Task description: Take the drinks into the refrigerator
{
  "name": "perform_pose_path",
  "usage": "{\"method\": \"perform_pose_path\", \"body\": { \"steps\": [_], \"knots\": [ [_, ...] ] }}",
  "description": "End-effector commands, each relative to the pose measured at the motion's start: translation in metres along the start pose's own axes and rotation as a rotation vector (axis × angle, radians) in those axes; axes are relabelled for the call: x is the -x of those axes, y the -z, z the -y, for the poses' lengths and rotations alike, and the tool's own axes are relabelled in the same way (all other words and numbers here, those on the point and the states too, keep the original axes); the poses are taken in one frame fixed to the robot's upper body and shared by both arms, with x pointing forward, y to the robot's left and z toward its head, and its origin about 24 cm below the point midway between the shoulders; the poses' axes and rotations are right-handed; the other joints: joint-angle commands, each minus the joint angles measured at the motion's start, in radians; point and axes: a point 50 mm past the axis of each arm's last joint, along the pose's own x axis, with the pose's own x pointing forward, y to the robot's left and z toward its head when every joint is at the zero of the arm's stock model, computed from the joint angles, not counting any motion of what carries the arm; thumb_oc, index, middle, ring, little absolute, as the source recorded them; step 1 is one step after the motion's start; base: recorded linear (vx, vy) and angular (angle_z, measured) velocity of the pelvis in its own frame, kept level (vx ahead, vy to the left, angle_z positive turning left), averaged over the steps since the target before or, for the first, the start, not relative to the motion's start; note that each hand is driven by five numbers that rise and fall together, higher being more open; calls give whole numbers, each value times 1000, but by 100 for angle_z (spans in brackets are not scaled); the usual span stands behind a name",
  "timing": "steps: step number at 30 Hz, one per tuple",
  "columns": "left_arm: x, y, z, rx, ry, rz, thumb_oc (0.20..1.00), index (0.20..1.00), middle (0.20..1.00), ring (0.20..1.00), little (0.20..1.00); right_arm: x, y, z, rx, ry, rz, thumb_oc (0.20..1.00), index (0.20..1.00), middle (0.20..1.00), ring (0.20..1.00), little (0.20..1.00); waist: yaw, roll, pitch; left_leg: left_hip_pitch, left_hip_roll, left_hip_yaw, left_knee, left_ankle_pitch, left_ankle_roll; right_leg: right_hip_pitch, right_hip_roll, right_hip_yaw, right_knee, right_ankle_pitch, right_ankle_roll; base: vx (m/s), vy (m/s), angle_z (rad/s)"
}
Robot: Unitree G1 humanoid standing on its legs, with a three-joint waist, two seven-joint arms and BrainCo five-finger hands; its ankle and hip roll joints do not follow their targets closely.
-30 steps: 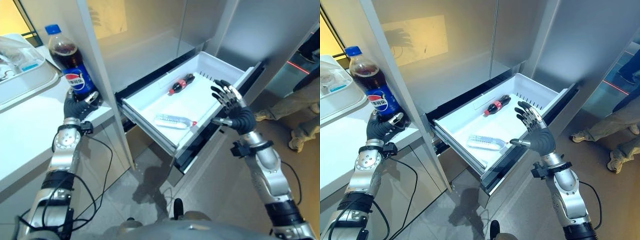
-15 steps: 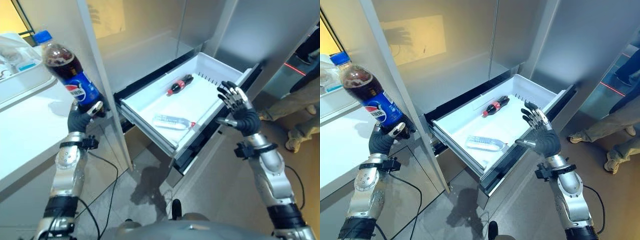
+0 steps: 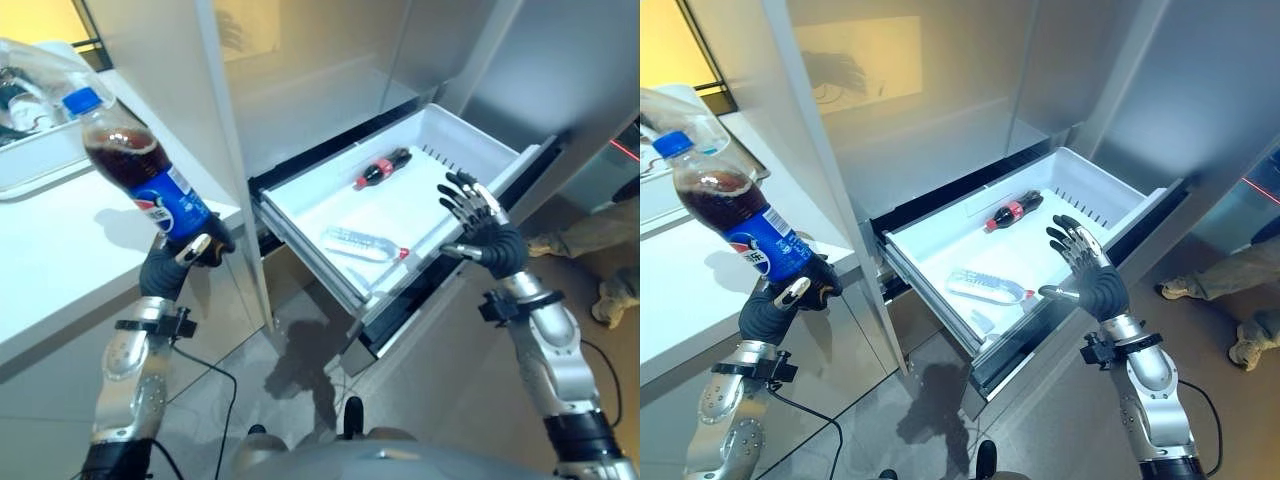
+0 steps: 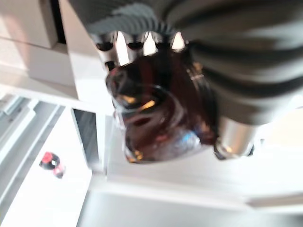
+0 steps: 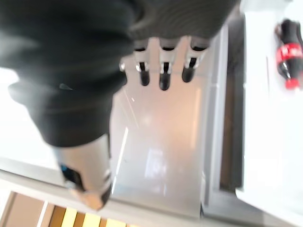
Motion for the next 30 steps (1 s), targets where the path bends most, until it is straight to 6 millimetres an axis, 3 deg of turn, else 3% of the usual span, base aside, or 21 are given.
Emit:
{"method": "perform_pose_path", "body": {
  "steps": [1, 8, 15, 24, 27, 30],
  "knots": [
    [-28, -55, 35, -81, 350, 239, 200, 200, 200, 200, 200, -31, -31, 5, -7, -158, 84, 1000, 1000, 1000, 1000, 1000, 18, -5, -19, 10, -65, -36, 1, -75, 88, -7, -74, -41, 180, -110, 70, -30, -35, 0],
    [-32, -54, 63, -22, 644, 140, 200, 200, 200, 200, 200, -66, -44, -10, -73, -395, 54, 1000, 1000, 1000, 1000, 1000, 29, -8, -20, 8, -67, -39, 1, -67, 83, 2, -74, -44, 166, -102, 73, -9, -16, 5],
    [-42, -48, 79, -71, 822, 26, 200, 200, 200, 200, 200, -106, -49, -49, -125, -548, 57, 1000, 1000, 1000, 1000, 1000, 34, 5, -16, 8, -67, -38, 1, -61, 82, 2, -78, -45, 167, -100, 75, 0, 0, 0],
    [-53, -43, 84, -104, 848, 7, 200, 200, 200, 200, 200, -113, -45, -94, -185, -735, 29, 1000, 1000, 1000, 1000, 1000, 35, 17, -11, 8, -68, -37, 1, -60, 83, -3, -81, -40, 172, -101, 78, 0, 0, 0],
    [-55, -39, 89, -102, 840, 13, 200, 200, 200, 200, 200, -112, -36, -114, -273, -771, 17, 1000, 1000, 1000, 1000, 1000, 36, 22, -8, 7, -69, -35, 1, -59, 85, -6, -83, -39, 174, -102, 78, 0, 0, 0],
    [-55, -37, 88, -102, 829, 10, 200, 200, 200, 200, 200, -109, -32, -122, -318, -792, 5, 1000, 1000, 1000, 1000, 1000, 37, 24, -7, 8, -69, -34, 1, -59, 86, -5, -83, -38, 173, -103, 77, 0, 0, 0]
  ]
}}
